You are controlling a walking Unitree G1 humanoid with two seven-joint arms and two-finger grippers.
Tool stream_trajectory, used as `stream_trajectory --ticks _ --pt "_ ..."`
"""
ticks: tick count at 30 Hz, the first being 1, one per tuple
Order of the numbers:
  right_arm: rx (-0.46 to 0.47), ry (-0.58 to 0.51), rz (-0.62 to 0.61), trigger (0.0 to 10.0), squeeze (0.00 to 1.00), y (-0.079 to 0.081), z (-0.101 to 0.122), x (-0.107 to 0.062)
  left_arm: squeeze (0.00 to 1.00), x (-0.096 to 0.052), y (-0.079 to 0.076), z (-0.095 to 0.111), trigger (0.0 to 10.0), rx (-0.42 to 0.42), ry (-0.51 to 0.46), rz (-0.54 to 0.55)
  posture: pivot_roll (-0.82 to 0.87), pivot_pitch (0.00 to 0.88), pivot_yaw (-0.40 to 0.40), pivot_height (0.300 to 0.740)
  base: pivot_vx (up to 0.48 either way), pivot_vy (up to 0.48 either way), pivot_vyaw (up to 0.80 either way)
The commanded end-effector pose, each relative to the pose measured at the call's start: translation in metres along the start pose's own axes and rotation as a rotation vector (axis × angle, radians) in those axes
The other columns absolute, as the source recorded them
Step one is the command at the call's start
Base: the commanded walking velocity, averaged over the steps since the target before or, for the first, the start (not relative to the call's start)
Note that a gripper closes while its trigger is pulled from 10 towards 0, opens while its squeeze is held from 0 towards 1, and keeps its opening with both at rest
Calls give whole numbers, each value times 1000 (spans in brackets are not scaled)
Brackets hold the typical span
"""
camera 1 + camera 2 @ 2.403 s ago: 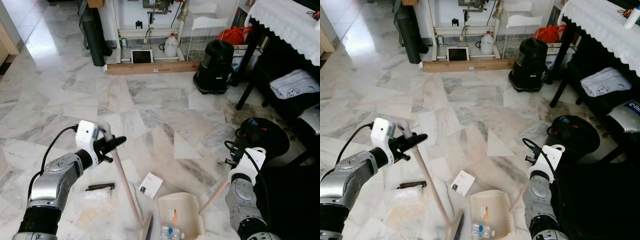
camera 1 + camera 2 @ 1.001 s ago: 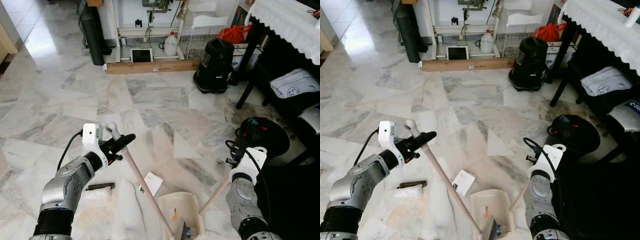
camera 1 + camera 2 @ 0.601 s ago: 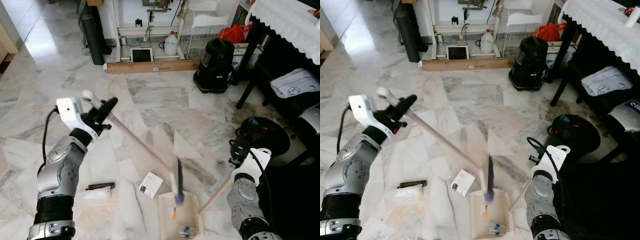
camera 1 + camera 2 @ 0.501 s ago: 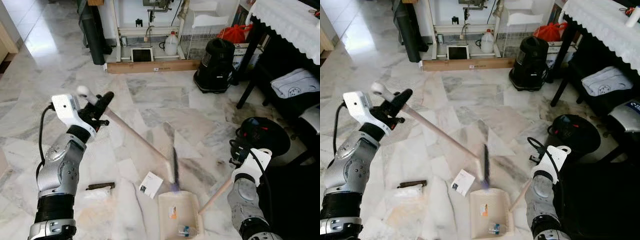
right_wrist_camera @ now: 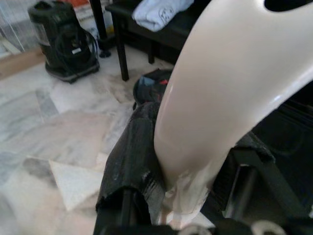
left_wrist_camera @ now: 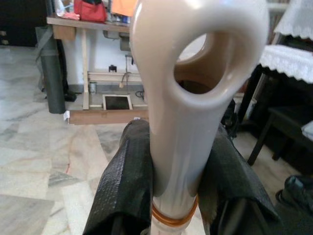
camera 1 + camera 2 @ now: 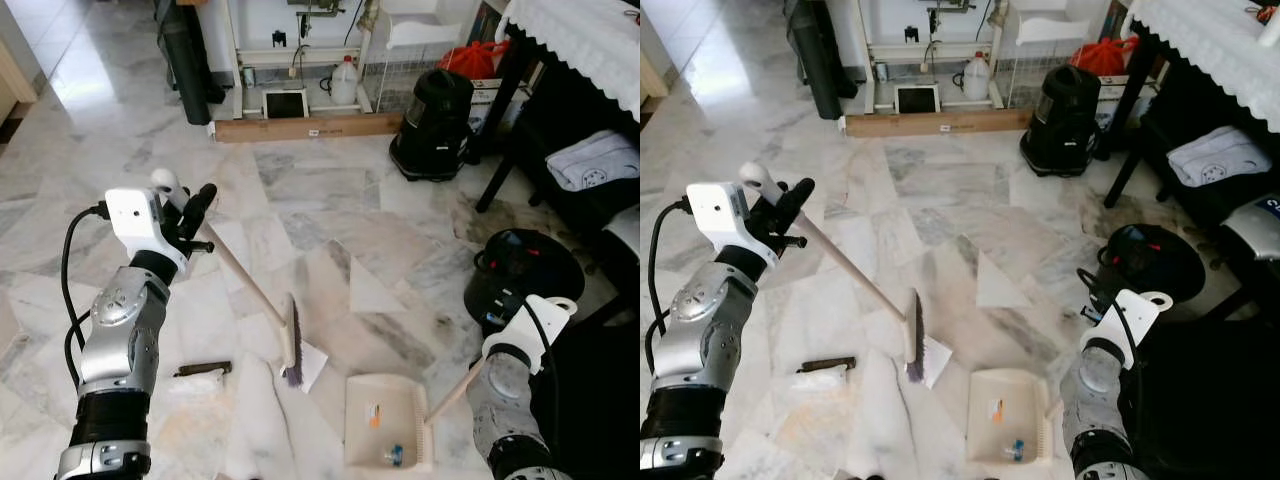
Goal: Sweep floor
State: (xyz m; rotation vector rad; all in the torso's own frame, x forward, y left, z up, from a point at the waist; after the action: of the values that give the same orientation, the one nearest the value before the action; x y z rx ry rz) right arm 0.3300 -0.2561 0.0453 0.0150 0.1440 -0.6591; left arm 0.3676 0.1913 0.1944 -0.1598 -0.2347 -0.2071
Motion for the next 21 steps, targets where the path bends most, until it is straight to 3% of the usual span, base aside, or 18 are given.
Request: stream_trajectory --ticks 1,9,13,21 --pt "64 -72 6 10000 0 5 22 3 0 0 -1 6 10000 74 -41 10 -72 115 -28 740 0 0 0" --pt "118 -150 21 10000 0 12 47 1 0 -2 -7 1 10000 94 -56 25 -69 115 -29 740 0 0 0" --pt "215 -135 42 10000 0 20 53 -3 0 -5 -12 -4 10000 102 -54 18 -69 109 -33 740 0 0 0" --pt "248 -210 130 10000 0 31 75 -12 0 -7 -26 -13 10000 137 -52 -10 -72 91 -33 740 0 0 0"
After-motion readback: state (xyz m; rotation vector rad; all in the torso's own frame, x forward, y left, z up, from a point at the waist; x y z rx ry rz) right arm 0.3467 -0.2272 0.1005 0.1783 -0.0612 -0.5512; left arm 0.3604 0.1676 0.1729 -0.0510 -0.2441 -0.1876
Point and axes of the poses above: a point about 5 cm out from each wrist's last joint towards the gripper, its own x axis pointing out of the wrist towards the gripper, its own z axis along the axis of the wrist's last joint, y = z × x, the point moved 4 cm from there along x, pointing out of the wrist towards the gripper, and after that the axes turned 5 degrees about -x, right-handed, at the moved point
